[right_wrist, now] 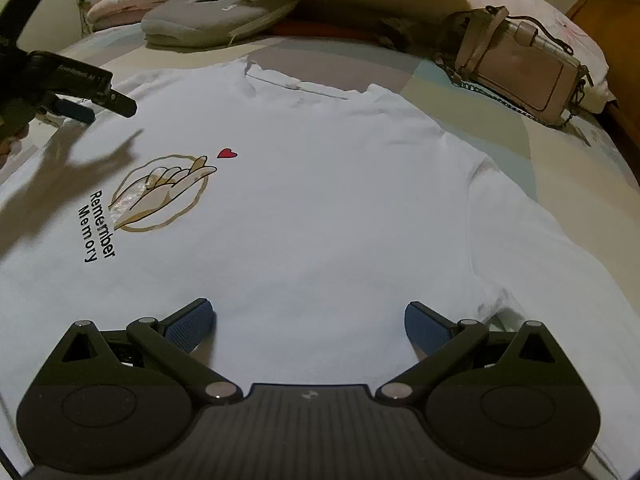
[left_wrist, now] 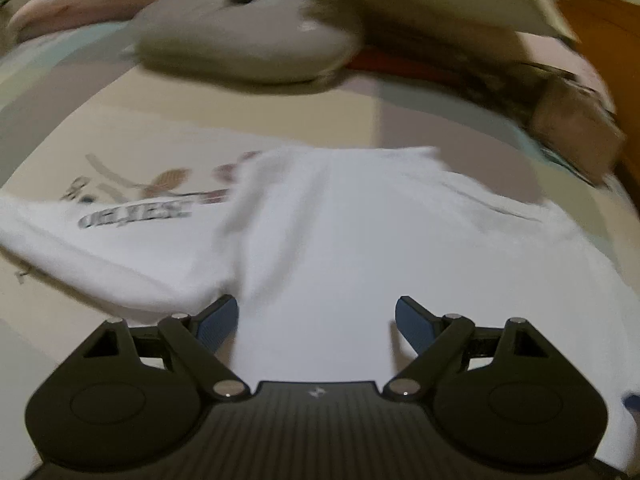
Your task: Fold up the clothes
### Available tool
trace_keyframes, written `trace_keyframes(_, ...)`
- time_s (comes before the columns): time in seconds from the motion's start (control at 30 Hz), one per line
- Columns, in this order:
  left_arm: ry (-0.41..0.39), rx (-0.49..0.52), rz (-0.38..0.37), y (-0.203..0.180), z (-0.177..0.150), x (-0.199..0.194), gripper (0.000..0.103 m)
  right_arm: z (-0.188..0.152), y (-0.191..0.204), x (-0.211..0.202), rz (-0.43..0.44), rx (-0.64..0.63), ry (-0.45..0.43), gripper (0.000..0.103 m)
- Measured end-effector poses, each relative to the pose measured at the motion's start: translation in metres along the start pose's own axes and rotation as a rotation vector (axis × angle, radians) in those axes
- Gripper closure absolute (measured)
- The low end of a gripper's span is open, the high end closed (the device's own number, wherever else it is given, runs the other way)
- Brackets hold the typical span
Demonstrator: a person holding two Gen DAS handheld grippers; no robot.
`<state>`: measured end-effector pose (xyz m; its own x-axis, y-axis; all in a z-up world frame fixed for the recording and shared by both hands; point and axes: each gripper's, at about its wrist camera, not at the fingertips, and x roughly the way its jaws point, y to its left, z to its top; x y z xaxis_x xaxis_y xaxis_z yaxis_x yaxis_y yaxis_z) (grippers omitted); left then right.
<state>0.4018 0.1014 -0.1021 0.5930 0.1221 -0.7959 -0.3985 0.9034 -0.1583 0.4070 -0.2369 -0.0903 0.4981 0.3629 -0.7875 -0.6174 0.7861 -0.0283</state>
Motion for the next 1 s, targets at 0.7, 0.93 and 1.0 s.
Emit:
trace_keyframes(0.7, 0.102, 0.068, -0.145, 0.041, 0.038, -0.009, 0.024, 0.02, 0.021, 0.001, -0.194, 0.215, 0.178, 0.0)
trace_keyframes(0.93, 0.063, -0.015, -0.115, 0.098, 0.038, -0.034, 0.025, 0.056, 0.049, -0.007, -0.164, 0.289, 0.139, 0.0)
trace_keyframes(1.0, 0.069, -0.054, -0.096, 0.118, 0.033, -0.035, 0.025, 0.068, 0.062, -0.001, -0.11, 0.301, 0.123, 0.0)
